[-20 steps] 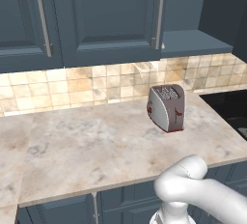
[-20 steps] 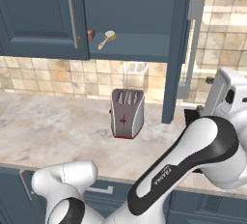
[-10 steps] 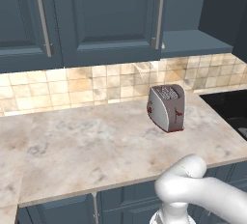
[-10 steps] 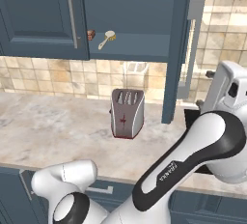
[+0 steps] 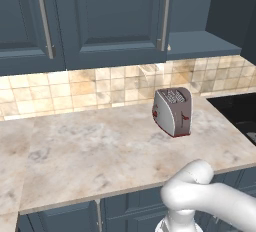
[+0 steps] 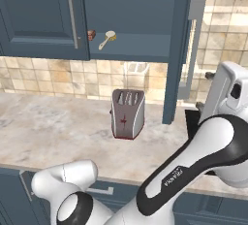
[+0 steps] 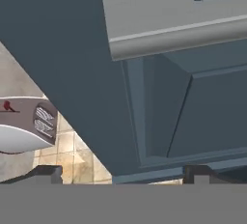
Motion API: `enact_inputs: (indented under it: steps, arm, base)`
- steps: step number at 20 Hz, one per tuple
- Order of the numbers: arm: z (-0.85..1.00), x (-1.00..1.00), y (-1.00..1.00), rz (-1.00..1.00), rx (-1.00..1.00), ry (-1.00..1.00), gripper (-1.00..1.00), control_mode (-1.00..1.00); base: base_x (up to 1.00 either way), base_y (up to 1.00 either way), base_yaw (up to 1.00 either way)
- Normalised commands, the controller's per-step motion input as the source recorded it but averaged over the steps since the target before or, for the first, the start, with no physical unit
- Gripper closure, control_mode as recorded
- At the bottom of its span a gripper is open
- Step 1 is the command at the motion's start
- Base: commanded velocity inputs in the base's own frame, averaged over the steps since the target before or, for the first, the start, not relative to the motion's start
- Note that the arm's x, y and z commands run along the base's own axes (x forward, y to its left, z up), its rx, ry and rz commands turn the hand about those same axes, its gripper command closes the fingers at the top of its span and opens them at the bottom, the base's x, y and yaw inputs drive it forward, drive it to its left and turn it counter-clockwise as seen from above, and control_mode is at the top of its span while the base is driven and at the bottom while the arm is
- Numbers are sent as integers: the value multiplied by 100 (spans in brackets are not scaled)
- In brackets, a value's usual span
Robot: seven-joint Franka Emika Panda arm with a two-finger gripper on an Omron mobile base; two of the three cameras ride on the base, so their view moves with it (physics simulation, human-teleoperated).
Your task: Pick up the dish brush and bar soap from the sink, and place them back in the cabinet, and close the cabinet doors.
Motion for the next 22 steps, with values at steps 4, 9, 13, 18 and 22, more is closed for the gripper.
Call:
enact_inputs:
  steps: [4,9,13,18,22]
  arm:
    - [0,-10,26,3,0,0,-100,-100]
    - [0,0,33,0,0,0,-100,-100]
    - [3,0,30,0,0,0,-100,-100]
    - [3,0,27,0,0,0,-100,-100]
    - [3,-1,27,0,0,0,-100,-100]
  base:
    - [0,0,0]
    - [0,0,0]
    - [0,0,0]
    - [0,0,0]
    - [0,0,0]
